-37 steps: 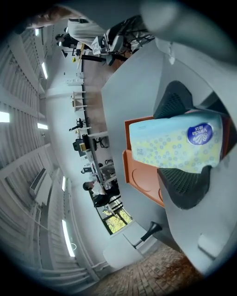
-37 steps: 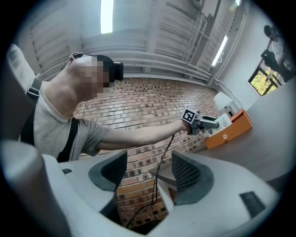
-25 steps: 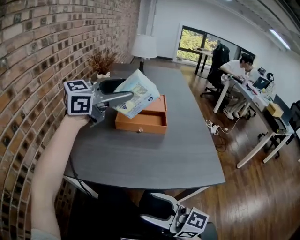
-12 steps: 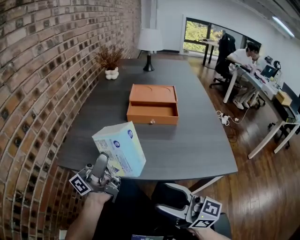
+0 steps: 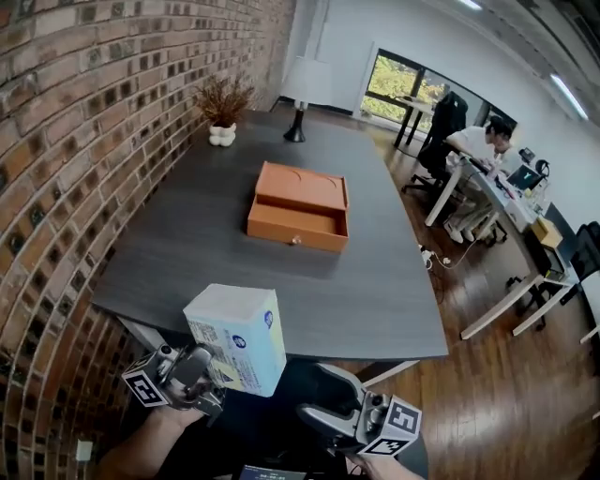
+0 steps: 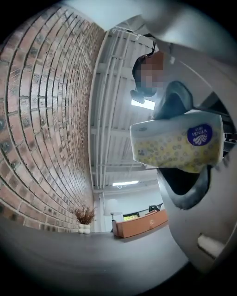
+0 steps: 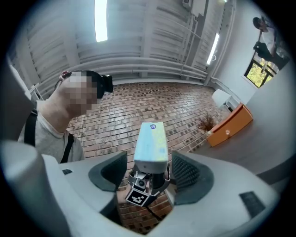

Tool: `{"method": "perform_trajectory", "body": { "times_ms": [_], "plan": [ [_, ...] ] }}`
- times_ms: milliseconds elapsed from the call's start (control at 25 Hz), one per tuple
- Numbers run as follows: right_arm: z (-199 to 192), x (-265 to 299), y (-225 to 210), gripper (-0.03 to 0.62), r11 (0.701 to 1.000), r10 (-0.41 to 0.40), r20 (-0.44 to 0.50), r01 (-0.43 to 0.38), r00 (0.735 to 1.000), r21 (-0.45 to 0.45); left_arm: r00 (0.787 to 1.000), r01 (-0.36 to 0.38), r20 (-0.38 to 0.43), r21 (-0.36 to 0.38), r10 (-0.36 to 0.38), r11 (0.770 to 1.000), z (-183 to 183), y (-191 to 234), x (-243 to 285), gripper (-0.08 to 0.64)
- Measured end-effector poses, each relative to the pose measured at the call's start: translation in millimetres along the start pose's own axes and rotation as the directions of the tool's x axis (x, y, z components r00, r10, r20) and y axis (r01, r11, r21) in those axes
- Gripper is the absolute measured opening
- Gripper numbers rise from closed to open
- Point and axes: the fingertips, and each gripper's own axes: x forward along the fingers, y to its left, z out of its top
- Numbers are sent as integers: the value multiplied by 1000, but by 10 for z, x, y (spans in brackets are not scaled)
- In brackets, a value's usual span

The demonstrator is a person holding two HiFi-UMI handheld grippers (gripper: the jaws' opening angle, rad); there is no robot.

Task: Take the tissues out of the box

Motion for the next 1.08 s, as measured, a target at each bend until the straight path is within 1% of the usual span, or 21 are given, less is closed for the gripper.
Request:
{"method": "perform_trajectory", "body": {
  "times_ms": [160,240,360,440,1080],
  "plan": [
    [11,16,59,313,999,7,-15,-8,1000,-48,1000,15,3,-20,-15,1000,-12,-23,35,330],
    [14,20,76,313,999,11,-23,-12,1000,-52,1000,19,6,-30,-19,999,-37,-42,54,330],
    [1,10,67,313,999,10,-25,-12,1000,-53,999,47,1,-43,-47,998,-58,-93,72,330],
    [8,13,67,313,998,11,-30,-12,999,-54,998,56,-8,-40,-57,998,-71,-113,77,330],
    [6,9,104,313,997,15,-48,-19,999,-77,998,57,-29,-23,-58,998,-119,-121,80,330]
  ]
}}
